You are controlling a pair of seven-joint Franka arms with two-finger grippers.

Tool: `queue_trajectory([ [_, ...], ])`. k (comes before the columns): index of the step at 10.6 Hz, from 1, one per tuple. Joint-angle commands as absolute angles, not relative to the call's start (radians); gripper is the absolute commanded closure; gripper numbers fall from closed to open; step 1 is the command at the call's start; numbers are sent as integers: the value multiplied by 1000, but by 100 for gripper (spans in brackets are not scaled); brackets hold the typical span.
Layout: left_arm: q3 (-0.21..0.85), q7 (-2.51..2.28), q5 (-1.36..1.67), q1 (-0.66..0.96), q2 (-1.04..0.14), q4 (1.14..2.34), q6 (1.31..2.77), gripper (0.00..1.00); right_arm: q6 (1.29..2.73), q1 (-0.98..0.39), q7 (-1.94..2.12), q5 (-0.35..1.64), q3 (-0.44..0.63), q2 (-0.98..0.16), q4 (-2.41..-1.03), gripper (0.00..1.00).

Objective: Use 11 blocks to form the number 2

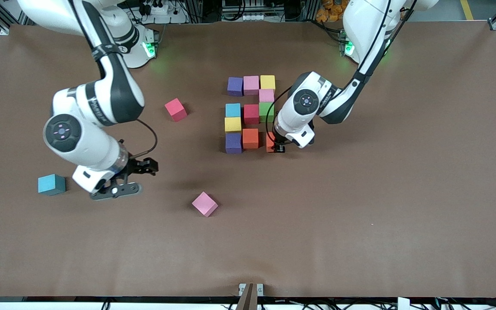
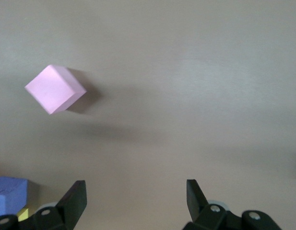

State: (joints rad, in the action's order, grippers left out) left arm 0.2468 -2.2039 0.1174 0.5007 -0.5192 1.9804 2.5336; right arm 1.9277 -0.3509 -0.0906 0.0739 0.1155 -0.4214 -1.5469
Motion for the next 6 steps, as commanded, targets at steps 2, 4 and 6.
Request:
queue_trajectory([
  [2, 253, -2258, 81, 514, -545, 1965, 2566, 86, 1868, -290, -112, 26, 100, -446, -1476, 7],
  [4, 267, -2258, 59, 512, -545, 1967, 2579, 86, 1861, -282, -110, 6, 98, -448, -1468, 7],
  [6, 271, -2286, 38, 512, -555, 1967, 2611, 86, 1801, -256, -110, 6, 100, -440, -1444, 7],
])
